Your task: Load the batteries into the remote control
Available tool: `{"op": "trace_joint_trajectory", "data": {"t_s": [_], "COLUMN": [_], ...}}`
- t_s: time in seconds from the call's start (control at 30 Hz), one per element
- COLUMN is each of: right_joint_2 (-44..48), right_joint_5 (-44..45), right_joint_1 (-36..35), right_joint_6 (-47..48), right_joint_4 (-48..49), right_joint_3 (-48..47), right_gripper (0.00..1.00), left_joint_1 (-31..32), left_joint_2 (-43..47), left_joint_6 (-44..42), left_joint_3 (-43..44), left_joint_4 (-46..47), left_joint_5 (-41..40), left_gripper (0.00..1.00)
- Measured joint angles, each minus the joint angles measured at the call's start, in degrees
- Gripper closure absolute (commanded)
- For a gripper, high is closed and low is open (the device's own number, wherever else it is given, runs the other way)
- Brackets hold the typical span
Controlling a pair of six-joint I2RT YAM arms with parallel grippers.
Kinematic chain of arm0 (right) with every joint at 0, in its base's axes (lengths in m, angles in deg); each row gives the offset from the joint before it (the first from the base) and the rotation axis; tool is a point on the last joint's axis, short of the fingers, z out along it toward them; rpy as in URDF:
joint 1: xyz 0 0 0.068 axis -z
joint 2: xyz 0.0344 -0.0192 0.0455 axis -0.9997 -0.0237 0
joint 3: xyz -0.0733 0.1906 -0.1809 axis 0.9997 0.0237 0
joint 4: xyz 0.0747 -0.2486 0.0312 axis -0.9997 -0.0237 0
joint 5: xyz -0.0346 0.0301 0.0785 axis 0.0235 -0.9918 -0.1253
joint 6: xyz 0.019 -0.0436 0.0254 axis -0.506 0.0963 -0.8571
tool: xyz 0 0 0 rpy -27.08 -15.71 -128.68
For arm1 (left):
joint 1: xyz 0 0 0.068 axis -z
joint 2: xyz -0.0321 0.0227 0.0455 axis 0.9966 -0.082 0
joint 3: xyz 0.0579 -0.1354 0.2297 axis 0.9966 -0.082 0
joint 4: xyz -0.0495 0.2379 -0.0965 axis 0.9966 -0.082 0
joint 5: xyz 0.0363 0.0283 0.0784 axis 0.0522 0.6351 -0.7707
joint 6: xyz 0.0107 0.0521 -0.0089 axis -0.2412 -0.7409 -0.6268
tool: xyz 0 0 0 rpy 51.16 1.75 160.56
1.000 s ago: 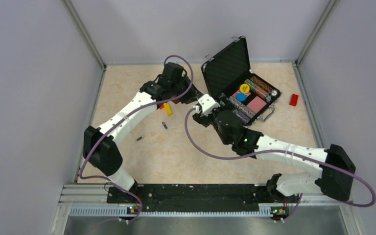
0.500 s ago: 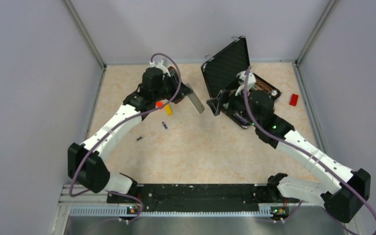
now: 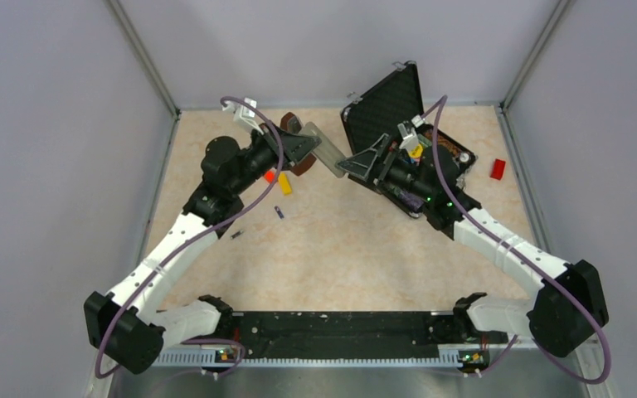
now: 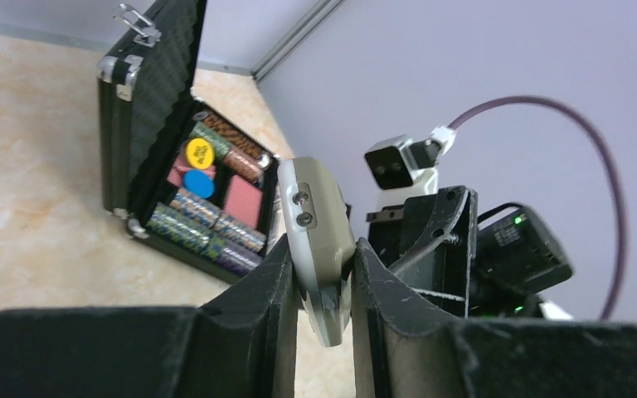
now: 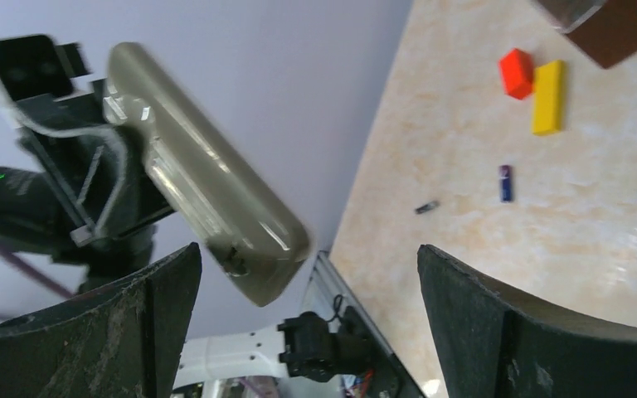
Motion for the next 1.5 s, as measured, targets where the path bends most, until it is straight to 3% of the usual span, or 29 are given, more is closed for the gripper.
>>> {"op": "trace_joint_trajectory", "data": {"t_s": [0.1,0.2,0.47,0.5,0.57,0.63,0.73,0.9,1.03,1.23,1.33,1.4,1.47,1.5], "right_joint_2": [0.0,0.0,-1.3,-1.7,-2.6,-2.7,-2.7,-3.5,-3.8,-4.3,-4.7,-5.0,-5.4,-5.5], "right_joint_5": [-2.9,-4.5,-7.1,-7.2,-7.6,-8.1,-8.5,-9.5,-10.1,-10.4,-10.3,-10.3,-10.3,-10.3], "right_joint_1": [0.0,0.0,0.0,0.1,0.1,0.0,0.0,0.0,0.0,0.0,0.0,0.0,0.0,0.0], "right_joint_6": [-3.8,-6.6,-13.4,-14.1,-16.3,-18.1,-18.4,-18.4,-18.6,-19.0,-19.0,-19.0,-19.2,-19.5], "right_joint_4": [7.8,14.4,26.3,27.1,29.2,30.3,31.2,31.2,31.6,32.2,31.8,31.5,31.1,30.9], "right_joint_3": [1.5,1.7,1.7,1.7,1.9,2.1,2.1,2.1,3.1,3.5,3.5,3.5,3.5,3.6], "right_gripper": [0.01,0.11,0.70,0.76,0.87,0.89,0.89,0.89,0.89,0.83,0.80,0.75,0.62,0.54], "left_joint_1": [0.0,0.0,0.0,0.0,0.0,-0.1,-0.1,0.0,0.0,0.0,0.1,0.1,0.2,0.2], "left_joint_2": [0.3,0.3,0.3,0.3,0.3,0.3,0.3,0.3,0.3,-1.0,-2.2,-2.8,-3.0,-3.0], "left_joint_6": [5.0,9.6,18.9,19.7,20.8,21.9,22.4,22.9,23.0,22.9,22.9,22.9,23.4,23.8], "left_joint_3": [-1.4,-2.3,-4.1,-4.2,-4.2,-4.6,-5.3,-5.7,-5.7,-5.7,-5.7,-5.7,-5.7,-5.7], "left_joint_4": [3.5,6.2,13.6,14.5,15.2,16.3,17.0,16.9,16.8,16.1,15.8,15.8,15.8,16.0], "left_joint_5": [0.0,0.3,2.6,2.9,3.1,3.4,3.4,3.0,2.1,1.3,1.5,1.5,1.5,1.6], "left_gripper": [1.00,1.00,1.00,0.96,0.73,0.52,0.38,0.37,0.53,0.56,0.62,0.79,1.00,1.00]}}
